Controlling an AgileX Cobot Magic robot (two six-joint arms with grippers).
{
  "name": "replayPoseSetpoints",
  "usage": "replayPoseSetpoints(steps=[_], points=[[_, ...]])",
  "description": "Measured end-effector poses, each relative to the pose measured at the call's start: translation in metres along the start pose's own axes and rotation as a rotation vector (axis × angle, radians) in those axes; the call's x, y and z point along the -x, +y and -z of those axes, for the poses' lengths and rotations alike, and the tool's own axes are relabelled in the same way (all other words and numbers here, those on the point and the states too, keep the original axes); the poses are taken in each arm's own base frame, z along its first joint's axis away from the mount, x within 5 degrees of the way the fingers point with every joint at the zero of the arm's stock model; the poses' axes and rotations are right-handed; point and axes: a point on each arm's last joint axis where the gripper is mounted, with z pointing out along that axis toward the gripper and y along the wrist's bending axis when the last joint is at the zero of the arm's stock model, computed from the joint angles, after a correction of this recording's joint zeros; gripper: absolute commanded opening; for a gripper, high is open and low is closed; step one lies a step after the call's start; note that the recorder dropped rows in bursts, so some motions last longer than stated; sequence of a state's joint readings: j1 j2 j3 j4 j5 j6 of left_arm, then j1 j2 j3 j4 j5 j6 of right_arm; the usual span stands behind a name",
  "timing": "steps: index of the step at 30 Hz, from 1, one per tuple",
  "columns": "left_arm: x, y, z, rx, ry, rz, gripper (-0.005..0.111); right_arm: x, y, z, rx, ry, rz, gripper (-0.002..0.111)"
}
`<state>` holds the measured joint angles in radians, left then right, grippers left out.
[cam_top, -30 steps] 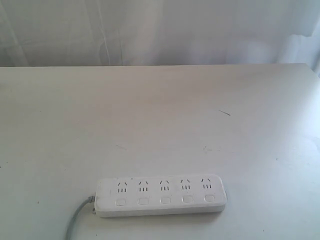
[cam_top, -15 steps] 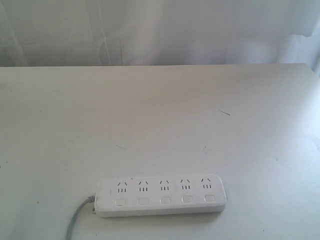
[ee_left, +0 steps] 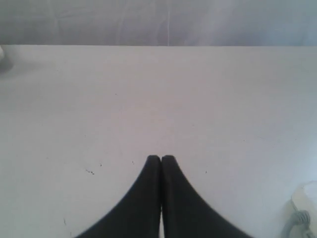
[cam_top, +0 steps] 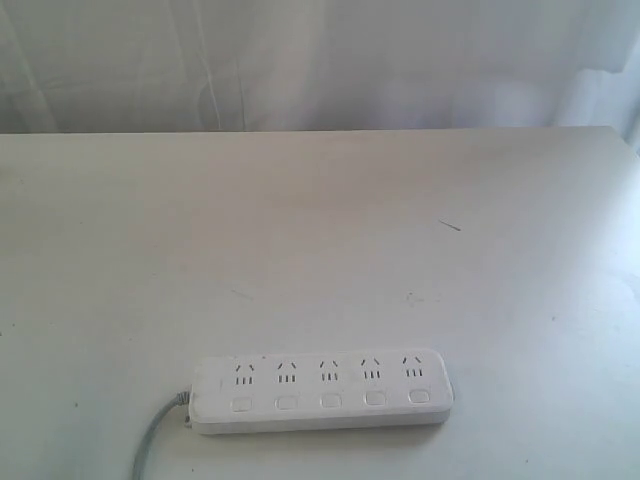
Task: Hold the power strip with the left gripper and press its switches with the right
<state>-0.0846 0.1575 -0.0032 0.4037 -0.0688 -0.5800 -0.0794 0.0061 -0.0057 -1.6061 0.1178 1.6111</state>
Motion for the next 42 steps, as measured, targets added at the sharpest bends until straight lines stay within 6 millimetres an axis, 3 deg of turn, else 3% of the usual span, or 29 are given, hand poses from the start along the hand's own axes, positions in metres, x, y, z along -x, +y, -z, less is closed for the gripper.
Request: replayPoseSetpoints(steps=[5,11,20,25,35,42], points=[[-0.01,-0.002,-0.003,-0.028,0.124,-0.097,0.0,0.0,0.0,0.0,-0.002,0.0,0.0,0.0],[-0.014,-0.007,-0.002,-0.076,0.173,-0.068,0.0,0.0,0.0,0.0,-0.002,0.0,0.0,0.0],[-0.028,-0.008,0.002,-0.032,0.343,0.326,0.0,0.0,0.0,0.0,-0.002,0.0,0.0,0.0],[-0.03,-0.008,0.002,-0.02,0.365,0.374,0.0,0.0,0.0,0.0,-0.002,0.0,0.0,0.0],[-0.03,-0.008,0.003,-0.02,0.367,0.378,0.0,0.0,0.0,0.0,-0.002,0.0,0.002,0.0],[-0.027,-0.004,0.005,-0.028,0.297,0.135,0.0,0.0,0.0,0.0,-0.002,0.0,0.002,0.0]])
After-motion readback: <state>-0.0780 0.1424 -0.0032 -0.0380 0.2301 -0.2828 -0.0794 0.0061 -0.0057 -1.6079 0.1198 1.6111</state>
